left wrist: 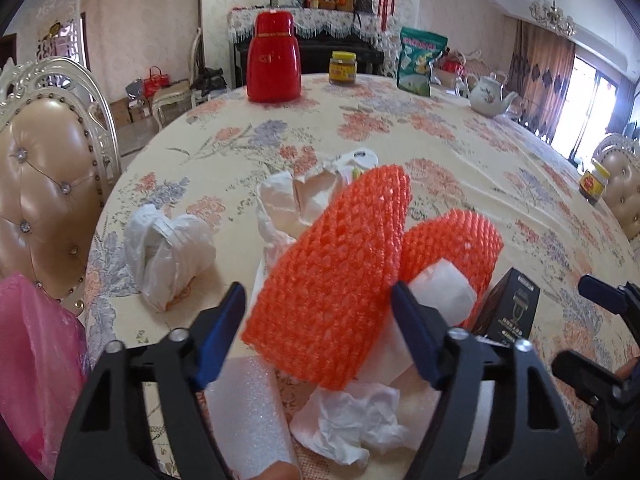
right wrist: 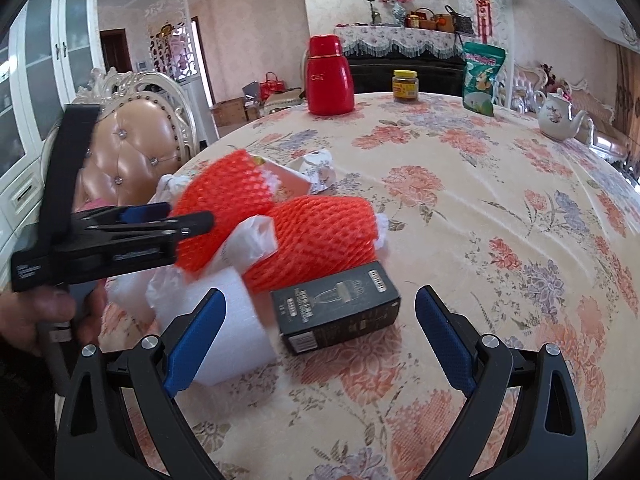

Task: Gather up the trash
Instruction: 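Grasp an orange foam net with the left tool while the right tool grasps a white foam block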

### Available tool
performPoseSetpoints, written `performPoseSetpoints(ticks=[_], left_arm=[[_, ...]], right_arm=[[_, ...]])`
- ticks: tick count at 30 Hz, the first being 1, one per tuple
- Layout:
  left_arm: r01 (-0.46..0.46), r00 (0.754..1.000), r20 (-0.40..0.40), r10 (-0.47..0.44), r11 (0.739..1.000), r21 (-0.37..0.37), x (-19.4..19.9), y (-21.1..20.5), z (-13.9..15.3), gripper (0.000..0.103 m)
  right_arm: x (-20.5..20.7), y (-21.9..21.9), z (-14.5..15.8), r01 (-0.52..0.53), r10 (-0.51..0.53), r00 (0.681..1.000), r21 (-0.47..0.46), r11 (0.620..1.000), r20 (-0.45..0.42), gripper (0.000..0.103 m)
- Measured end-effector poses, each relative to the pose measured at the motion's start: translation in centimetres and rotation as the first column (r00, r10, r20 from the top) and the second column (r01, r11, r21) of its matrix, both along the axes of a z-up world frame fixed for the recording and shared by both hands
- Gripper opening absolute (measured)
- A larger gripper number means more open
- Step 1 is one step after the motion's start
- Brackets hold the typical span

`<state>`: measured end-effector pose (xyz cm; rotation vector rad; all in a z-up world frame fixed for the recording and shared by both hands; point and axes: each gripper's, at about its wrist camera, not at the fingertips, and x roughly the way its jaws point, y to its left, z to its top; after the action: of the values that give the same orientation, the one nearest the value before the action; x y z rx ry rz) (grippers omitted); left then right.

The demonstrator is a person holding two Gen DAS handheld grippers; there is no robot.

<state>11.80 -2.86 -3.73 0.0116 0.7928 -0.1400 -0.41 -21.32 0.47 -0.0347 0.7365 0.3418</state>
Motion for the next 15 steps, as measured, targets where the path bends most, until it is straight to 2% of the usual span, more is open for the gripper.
performPoseSetpoints(ticks=[1,5,8,15], left_arm=[[0.002,1.0,-0.005,-0.002,1.0,-0.004,0.1,0.0,-0.1,0.052],[0.005,1.0,0.014,-0.005,1.0,-0.019,-0.2,0.3,0.2,0.028],[0.007,0.999,0.044,-0.006,1.0,-0.03,-0.8,0.6,1.0,0.022],[0.017,0.992,0.126,-0.009,0.998,-0.058,-2.8,1.3,3.0,0.019]], right_arm=[[-0.2,0.2,0.0,-0.006,0.006,1.0,-0.001,1.0,0.0,0.089],[-1.0,1.1,0.1,-0.034,0.034,0.999,-0.004,0.999,0.0,0.089],[-1.3,1.8,0.2,-0.056,0.056,0.998,-0.001,0.998,-0.003,0.089],[-2.0,4.2,-0.5,-0.111,0.11,0.994,-0.026,0.994,-0.019,0.089]])
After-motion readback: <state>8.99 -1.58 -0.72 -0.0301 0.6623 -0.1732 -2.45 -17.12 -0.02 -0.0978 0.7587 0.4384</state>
